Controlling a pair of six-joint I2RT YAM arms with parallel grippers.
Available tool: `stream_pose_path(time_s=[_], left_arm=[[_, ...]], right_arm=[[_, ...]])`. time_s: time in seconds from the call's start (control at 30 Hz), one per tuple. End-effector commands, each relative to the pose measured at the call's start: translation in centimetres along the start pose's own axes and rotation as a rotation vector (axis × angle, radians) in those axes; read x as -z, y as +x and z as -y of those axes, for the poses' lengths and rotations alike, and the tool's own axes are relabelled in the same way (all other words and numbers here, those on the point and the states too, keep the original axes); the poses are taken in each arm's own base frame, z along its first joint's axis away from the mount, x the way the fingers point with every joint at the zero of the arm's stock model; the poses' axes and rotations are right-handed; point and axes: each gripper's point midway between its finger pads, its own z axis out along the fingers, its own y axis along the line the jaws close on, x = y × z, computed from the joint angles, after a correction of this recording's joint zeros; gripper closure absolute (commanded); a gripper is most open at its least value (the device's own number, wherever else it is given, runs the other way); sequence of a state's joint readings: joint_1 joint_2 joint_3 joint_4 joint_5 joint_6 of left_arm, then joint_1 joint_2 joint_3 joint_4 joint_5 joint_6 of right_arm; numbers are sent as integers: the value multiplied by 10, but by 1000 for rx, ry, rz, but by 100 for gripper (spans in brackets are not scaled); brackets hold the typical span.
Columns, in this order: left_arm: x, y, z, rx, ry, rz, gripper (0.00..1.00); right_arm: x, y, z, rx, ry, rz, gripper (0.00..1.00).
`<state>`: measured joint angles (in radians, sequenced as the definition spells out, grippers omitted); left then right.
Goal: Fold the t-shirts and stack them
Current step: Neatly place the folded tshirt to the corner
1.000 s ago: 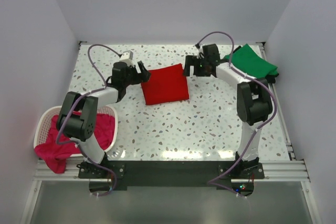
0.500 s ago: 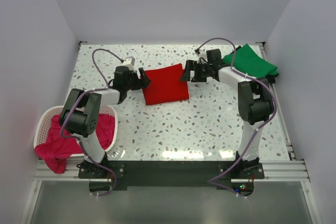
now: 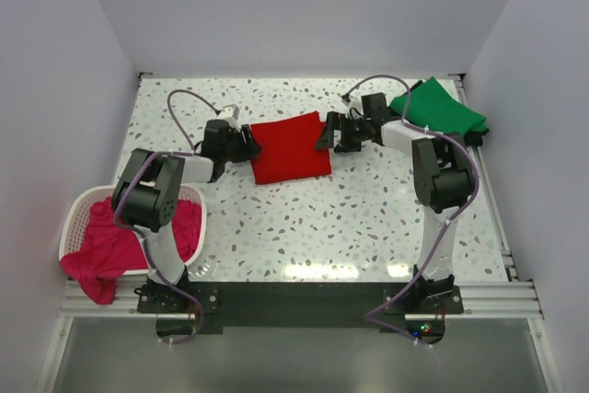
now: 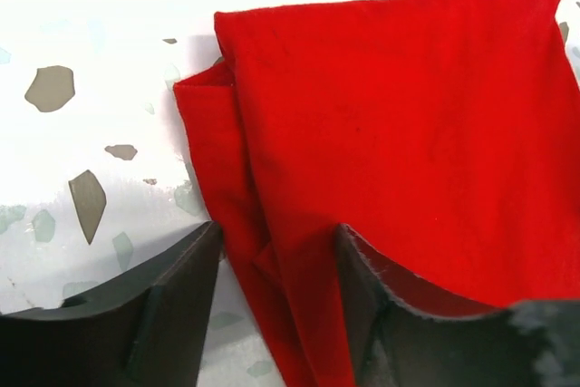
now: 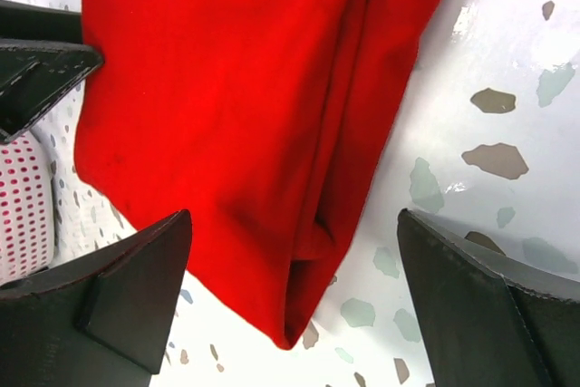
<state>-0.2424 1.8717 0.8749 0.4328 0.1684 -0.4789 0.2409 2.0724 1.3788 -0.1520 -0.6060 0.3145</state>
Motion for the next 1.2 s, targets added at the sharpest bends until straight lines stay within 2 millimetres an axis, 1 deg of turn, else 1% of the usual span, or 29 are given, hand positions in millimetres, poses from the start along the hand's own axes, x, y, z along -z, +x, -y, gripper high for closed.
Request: stream_pose_path(time_s=[0.0, 0.13, 0.17, 0.23, 0.27, 0.37, 0.47, 0.53, 0.6, 0.63, 0.77, 0.87, 0.9, 1.0, 1.03, 1.1, 1.13, 1.17], left_arm=[[-6, 2, -5, -11, 0, -11, 44], [-9, 9, -7, -9, -4, -30, 58], [-9, 9, -9, -7, -6, -30, 63], [-9, 11, -10, -7, -10, -37, 69], [-10, 12, -11, -6, -10, -38, 75], [-10, 15, -14, 0, -12, -48, 84], [-10, 17, -13, 3, -6, -54, 86], [-9, 16, -12, 6, -3, -50, 87], [-10, 15, -12, 6, 2, -48, 87], [-10, 15, -11, 6, 5, -47, 87], [-9, 15, -10, 8, 12, -49, 88], [-9, 15, -9, 11, 19, -48, 88], [-9, 15, -8, 11, 20, -49, 88], [-8, 14, -6, 11, 30, -45, 88], [-7, 14, -5, 12, 36, -43, 88], [-6, 12, -2, 13, 50, -38, 88], [-5, 12, 0, 15, 56, -35, 87], [-5, 11, 0, 16, 62, -31, 87]], right_arm=[[-4, -3, -3, 0, -47, 10, 1], [-17, 4, 5, -30, -55, -14, 1], [-18, 5, 6, -37, -55, -18, 2], [-21, 7, 8, -44, -58, -21, 2], [-24, 9, 11, -53, -57, -26, 2], [-31, 15, 14, -73, -67, -40, 2], [-36, 20, 15, -72, -59, -55, 4], [-42, 27, 15, -70, -60, -75, 5], [-48, 34, 12, -67, -63, -95, 6], [-50, 34, 11, -64, -63, -99, 7], [-60, 44, 8, -61, -64, -128, 13], [-67, 48, 7, -58, -60, -139, 21], [-68, 49, 6, -56, -61, -140, 28], [-70, 49, 4, -57, -59, -139, 38], [-71, 49, 4, -57, -57, -137, 49], [-71, 46, 1, -58, -62, -124, 58], [-71, 45, -1, -60, -66, -119, 69], [-71, 43, -3, -63, -72, -115, 74]])
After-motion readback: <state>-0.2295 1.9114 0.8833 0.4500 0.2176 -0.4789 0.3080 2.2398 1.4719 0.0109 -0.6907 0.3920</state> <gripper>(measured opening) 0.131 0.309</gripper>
